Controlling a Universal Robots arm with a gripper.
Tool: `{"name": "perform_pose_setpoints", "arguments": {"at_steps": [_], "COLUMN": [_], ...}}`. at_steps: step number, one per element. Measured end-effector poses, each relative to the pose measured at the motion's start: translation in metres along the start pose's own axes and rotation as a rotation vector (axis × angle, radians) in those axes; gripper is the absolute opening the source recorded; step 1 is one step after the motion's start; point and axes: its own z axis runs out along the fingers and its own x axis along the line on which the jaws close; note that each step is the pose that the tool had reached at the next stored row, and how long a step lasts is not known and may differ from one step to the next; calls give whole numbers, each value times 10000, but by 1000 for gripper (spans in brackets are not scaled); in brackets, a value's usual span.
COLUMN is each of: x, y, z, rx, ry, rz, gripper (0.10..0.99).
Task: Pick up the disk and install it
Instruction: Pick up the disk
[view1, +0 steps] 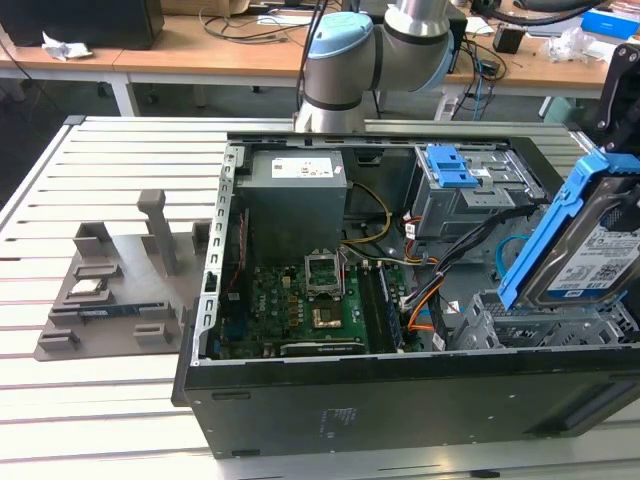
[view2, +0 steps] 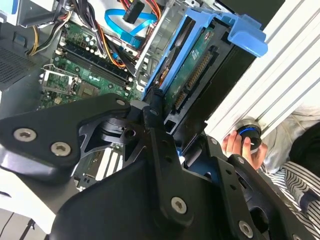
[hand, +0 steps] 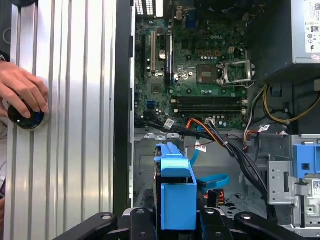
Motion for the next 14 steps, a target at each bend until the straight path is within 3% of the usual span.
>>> {"name": "perform_pose_setpoints", "arguments": {"at_steps": [5,14], "x": [-67,-72], "y": [17,18], "z": [45,55], "rx": [0,0], "ry": [1,1], "rz": [-1,-2], "gripper": [365,365]}}
